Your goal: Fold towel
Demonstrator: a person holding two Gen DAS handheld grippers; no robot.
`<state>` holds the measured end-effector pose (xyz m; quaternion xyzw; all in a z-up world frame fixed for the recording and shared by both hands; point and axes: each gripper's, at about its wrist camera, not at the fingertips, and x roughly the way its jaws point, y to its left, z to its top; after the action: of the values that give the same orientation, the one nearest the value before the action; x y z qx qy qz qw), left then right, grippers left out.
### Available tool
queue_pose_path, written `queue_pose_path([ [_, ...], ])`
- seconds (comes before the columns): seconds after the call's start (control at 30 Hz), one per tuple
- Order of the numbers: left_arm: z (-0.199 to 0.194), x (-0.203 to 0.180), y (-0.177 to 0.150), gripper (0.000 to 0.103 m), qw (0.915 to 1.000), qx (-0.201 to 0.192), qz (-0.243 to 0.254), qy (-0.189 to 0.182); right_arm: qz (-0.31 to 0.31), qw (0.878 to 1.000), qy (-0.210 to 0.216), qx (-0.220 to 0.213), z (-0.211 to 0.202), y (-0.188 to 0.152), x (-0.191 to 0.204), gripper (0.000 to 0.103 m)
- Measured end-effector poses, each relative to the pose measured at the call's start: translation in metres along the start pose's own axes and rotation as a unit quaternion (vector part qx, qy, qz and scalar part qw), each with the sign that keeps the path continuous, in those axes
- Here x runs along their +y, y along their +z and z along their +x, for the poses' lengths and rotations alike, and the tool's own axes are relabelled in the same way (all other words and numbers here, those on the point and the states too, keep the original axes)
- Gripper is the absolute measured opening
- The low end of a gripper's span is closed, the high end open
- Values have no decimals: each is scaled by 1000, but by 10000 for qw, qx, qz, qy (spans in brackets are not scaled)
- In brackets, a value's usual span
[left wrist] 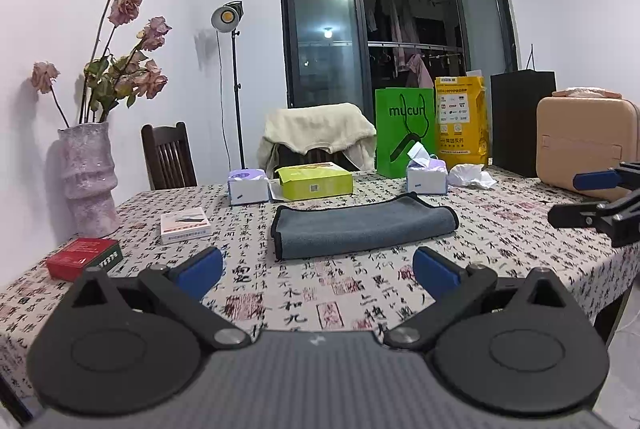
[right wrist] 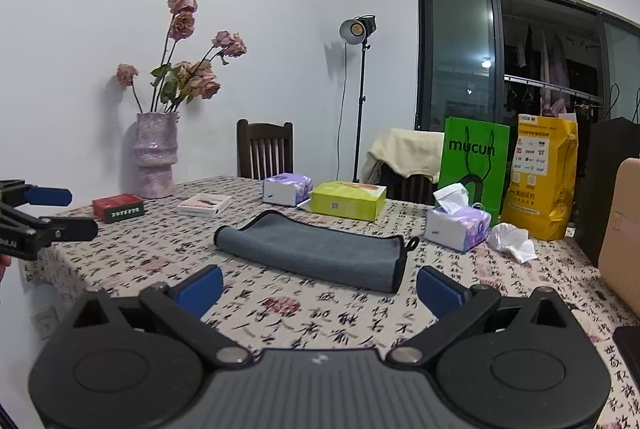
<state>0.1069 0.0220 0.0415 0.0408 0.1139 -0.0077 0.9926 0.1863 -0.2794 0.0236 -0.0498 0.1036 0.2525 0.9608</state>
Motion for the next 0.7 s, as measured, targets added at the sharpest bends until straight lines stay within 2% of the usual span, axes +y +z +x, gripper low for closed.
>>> queue_pose_path([
  [0.27, -18, 3, -8, 103, 9999, 10, -142, 93, 37, 10000, 64, -25, -12, -2, 10, 103],
  [0.7, -29, -2, -17, 103, 9998, 69, -207, 32, 249, 9997, 76, -24, -29, -15, 20, 103],
])
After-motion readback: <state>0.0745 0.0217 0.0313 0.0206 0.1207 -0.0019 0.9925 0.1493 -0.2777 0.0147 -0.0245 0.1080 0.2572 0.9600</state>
